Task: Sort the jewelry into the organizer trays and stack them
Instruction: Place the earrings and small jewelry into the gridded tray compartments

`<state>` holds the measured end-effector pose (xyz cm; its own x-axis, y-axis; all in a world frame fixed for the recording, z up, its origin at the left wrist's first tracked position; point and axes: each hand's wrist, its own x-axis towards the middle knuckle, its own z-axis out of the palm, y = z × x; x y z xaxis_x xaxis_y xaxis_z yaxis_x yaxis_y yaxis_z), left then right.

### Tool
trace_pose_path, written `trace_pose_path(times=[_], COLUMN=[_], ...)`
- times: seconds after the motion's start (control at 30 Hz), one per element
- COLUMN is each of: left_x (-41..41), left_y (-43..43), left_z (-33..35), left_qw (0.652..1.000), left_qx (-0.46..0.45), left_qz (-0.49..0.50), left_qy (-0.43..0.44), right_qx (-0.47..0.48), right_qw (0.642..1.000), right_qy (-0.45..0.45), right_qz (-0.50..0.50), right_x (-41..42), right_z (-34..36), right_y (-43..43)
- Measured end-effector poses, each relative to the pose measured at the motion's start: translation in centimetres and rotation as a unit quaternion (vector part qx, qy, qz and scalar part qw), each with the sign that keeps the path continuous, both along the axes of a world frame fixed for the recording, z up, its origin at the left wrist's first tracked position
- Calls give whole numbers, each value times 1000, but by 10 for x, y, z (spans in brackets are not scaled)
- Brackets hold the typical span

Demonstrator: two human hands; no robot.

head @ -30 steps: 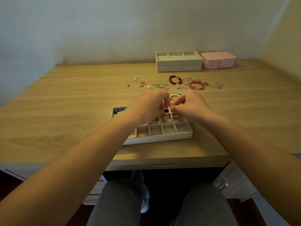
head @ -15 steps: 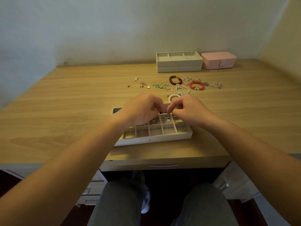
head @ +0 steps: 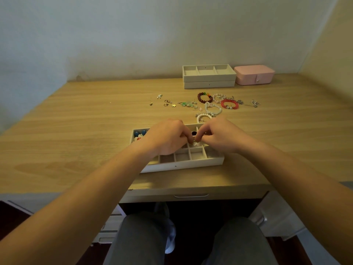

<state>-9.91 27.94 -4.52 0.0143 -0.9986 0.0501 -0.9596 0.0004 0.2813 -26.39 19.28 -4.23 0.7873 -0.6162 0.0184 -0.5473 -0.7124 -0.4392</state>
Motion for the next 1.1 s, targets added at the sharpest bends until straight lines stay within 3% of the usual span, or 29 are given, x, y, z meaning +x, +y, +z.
trace_pose_path(times=[0.17,0.3,0.43,0.67,1.1], left_x=[-2,1,13,34,73], left_y=[2,8,15,36,35], left_z=[-1,2,-4,-5,-4], left_qw=[1000,998,990,952,940], left_qx=[8,-33,-57,24,18], left_qz=[0,37,126,301,338], left_qy=[7,45,5,-52,36], right_qx=[-23,-11,-17,36,44], right_qw=[999,998,988,982,983], right_qy=[34,-36,-72,-4,17], right_qz=[9,-43,-138,-187,-178], right_x=[4,-2,-10,-3,42], right_z=[1,1,-5,-12,-15], right_y=[3,1,-8,-7,-13])
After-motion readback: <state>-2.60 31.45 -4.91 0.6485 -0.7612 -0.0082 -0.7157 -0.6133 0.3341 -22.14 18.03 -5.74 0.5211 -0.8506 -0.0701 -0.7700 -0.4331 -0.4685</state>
